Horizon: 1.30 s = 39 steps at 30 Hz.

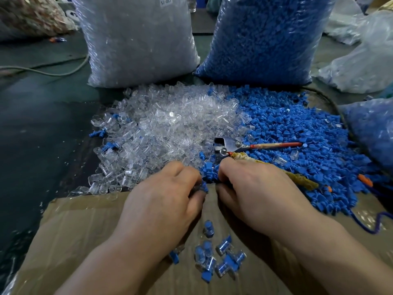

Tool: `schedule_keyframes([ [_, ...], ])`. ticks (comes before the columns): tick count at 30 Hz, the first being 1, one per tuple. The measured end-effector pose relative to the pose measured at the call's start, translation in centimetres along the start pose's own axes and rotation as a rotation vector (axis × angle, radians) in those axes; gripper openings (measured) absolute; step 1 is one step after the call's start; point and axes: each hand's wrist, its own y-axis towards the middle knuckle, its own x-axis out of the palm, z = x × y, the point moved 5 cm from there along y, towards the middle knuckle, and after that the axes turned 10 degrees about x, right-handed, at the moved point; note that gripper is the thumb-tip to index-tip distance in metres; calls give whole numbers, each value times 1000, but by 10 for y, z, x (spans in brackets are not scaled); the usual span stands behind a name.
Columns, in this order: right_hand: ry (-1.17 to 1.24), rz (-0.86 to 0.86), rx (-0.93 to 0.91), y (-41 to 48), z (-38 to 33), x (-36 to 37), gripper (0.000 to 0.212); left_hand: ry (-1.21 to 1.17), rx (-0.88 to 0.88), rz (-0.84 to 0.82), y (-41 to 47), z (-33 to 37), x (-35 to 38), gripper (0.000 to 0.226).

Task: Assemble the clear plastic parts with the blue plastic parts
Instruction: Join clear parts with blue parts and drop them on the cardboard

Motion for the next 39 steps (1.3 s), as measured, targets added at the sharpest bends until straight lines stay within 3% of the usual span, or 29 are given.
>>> schedule_keyframes([
  [3, 59, 28, 37, -1, 3, -1, 10, -156, -72, 84, -5, -5, -3, 11],
  [6, 203, 45, 114, -2, 10, -3, 6, -365, -132, 196, -8, -12, -4, 16],
  [9, 268, 62, 124, -1, 14, -1, 12, -411, -118, 238, -8, -12, -6, 30],
  [13, 349, 82, 158, 0, 16, 0, 9, -479, -148, 238, -8, -14, -6, 11],
  [18, 836, -5, 261, -5, 21, -2, 15, -875, -284, 373, -12, -20, -5, 14],
  [21, 1122, -46, 274, -8, 19, -7, 18, -880, -293, 397, -14, -24, -5, 30],
  [23, 1055, -5, 225, -10, 17, -11, 8, -882, -301, 392, -15, -25, -6, 34],
  [27, 952, 44, 103, -16, 7, -14, 9, -1156, -335, 285, -11, -19, 2, 27],
  [30, 917, 81, 6, -19, -2, -15, 8, -1277, -363, 223, -11, -12, 5, 38],
  [34, 628, 231, -85, -19, -8, -16, 4, -1278, -348, 243, -9, -7, 3, 37],
  [38, 542, 224, -96, -18, -9, -14, 15, -1233, -272, 249, -7, -2, 0, 10],
  [39, 513, 222, -103, -18, -9, -13, 17, -1171, -243, 249, -7, -1, 0, 15],
])
